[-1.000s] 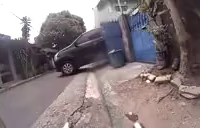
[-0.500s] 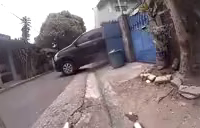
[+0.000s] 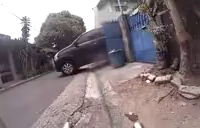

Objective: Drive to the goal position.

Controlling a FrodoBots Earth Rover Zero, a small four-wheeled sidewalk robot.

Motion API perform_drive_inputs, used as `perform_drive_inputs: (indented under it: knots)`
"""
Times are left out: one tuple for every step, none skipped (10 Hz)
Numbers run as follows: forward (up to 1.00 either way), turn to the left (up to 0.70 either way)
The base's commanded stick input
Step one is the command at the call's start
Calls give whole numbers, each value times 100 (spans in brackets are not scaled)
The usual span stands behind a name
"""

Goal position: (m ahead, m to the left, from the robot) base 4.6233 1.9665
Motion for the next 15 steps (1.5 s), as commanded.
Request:
perform_drive_inputs:
  knots:
    - [4,0]
    - [4,0]
    - [4,0]
    - [4,0]
    - [4,0]
    - [4,0]
    - [4,0]
    - [4,0]
    - [4,0]
    - [4,0]
    - [5,0]
    - [4,0]
    - [4,0]
    - [4,0]
    - [4,0]
